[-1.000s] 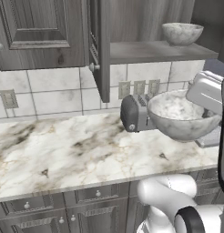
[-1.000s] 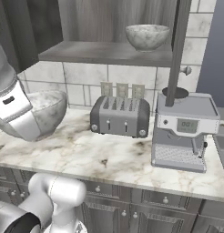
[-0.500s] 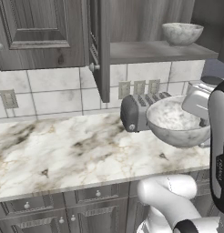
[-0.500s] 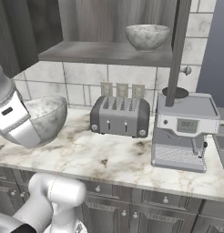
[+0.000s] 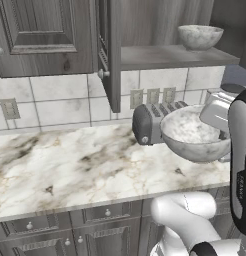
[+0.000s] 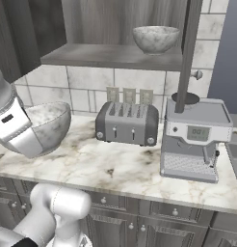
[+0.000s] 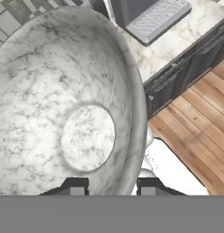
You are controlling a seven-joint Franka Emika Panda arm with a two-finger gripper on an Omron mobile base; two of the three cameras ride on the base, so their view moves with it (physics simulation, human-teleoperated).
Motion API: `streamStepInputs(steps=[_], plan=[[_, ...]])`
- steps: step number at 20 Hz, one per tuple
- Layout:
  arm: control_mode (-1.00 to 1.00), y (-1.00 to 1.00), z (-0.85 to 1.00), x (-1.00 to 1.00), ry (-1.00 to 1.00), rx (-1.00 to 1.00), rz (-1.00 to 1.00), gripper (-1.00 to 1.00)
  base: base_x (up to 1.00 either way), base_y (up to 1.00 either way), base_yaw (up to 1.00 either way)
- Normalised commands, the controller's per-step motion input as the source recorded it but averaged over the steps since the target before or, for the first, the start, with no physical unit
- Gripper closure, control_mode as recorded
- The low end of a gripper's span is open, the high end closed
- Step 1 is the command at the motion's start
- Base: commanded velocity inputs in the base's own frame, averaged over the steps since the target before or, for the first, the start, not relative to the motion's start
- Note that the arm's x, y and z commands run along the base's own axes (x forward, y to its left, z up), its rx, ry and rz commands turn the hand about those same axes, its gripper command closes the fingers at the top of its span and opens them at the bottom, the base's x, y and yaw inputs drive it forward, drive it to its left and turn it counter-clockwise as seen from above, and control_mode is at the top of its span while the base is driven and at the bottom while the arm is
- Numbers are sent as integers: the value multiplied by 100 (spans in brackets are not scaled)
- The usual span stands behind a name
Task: Move the bowls from the cabinet to the plates on the dining table.
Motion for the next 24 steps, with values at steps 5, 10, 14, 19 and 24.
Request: streamStepInputs(steps=[5,10,14,19,24], plan=[[-100,0,0,0,0,0,0,100,0,0,0],[-100,0,0,0,0,0,0,100,0,0,0],[-100,0,0,0,0,0,0,100,0,0,0],[-100,0,0,0,0,0,0,100,0,0,0],[100,0,0,0,0,0,0,100,-67,0,0]])
